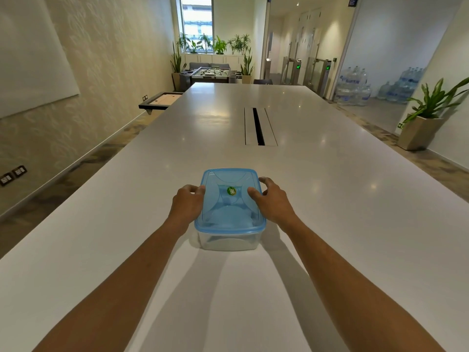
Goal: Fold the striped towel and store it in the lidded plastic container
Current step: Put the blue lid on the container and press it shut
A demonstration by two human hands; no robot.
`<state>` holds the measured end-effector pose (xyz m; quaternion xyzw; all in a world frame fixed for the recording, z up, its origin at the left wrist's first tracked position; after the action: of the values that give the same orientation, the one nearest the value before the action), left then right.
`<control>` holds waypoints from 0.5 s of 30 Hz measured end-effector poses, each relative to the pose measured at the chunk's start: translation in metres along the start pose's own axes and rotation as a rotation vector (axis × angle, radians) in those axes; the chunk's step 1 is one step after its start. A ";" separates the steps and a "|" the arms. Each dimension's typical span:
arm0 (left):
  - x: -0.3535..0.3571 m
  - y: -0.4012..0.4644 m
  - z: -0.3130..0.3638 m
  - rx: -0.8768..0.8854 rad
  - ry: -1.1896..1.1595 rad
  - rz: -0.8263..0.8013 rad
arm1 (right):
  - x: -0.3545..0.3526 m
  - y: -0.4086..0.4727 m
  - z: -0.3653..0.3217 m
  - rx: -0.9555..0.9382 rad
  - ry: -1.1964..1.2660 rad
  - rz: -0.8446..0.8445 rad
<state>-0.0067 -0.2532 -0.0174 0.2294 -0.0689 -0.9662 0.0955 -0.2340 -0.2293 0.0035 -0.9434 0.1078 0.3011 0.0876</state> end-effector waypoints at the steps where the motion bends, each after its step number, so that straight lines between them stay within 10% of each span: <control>1: 0.001 0.001 -0.001 -0.010 -0.010 -0.011 | 0.000 0.001 0.001 0.007 0.024 -0.014; 15: 0.006 0.034 0.012 -0.082 -0.097 -0.189 | -0.003 0.030 -0.006 0.094 0.046 0.011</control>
<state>-0.0124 -0.2862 -0.0035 0.1839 -0.0121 -0.9828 0.0099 -0.2409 -0.2595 0.0072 -0.9443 0.1289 0.2747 0.1276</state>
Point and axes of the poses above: each hand's wrist, its own y-axis towards the middle knuckle, its own x-axis out of the palm, z = x × y, the point moved 5 cm from there along y, towards the middle knuckle, and after that the axes turned 12 degrees about x, right-handed, at the moved point
